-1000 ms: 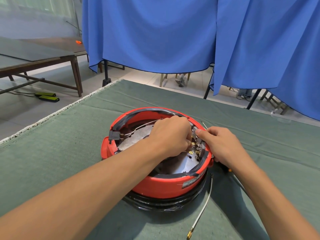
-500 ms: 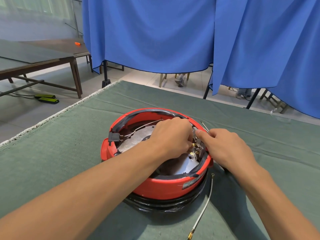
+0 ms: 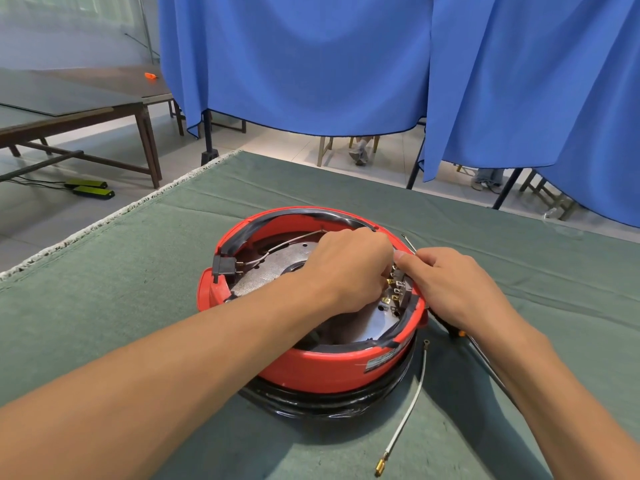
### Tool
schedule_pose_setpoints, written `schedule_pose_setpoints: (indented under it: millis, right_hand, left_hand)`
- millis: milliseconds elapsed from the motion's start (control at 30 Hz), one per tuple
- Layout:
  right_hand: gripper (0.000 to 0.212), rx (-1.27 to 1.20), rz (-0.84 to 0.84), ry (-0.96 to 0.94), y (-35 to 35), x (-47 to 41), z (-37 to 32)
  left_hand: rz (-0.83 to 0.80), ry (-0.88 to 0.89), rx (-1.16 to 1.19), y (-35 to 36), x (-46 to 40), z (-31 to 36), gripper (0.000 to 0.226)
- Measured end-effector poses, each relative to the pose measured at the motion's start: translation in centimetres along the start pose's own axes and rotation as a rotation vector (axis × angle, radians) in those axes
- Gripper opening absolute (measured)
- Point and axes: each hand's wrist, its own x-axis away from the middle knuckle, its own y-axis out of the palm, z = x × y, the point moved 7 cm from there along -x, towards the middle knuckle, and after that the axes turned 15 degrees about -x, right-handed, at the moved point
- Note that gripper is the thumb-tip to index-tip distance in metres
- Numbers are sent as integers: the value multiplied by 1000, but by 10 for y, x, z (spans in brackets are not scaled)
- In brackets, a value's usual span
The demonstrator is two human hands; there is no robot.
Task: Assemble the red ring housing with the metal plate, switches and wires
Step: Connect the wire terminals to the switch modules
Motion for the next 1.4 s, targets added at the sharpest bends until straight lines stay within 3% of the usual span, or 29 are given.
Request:
schedule_pose_setpoints:
  millis: [600,900,1167,1400]
  right_hand:
    - [54,-22,-1,-12,1,0,1]
    - [53,-136,16,19,4,-2,7]
    - [52,-204,26,49,6,-4,13]
    - [46,-502,82,90,12,-1,16]
  left_hand:
    - [37,6,53,3,-2,1,14]
    - [-45,-71,230,9,0,-11,12]
    - [35,-140,242,1,3,-23,7]
    - [-89,8,315,-1,14,0,11]
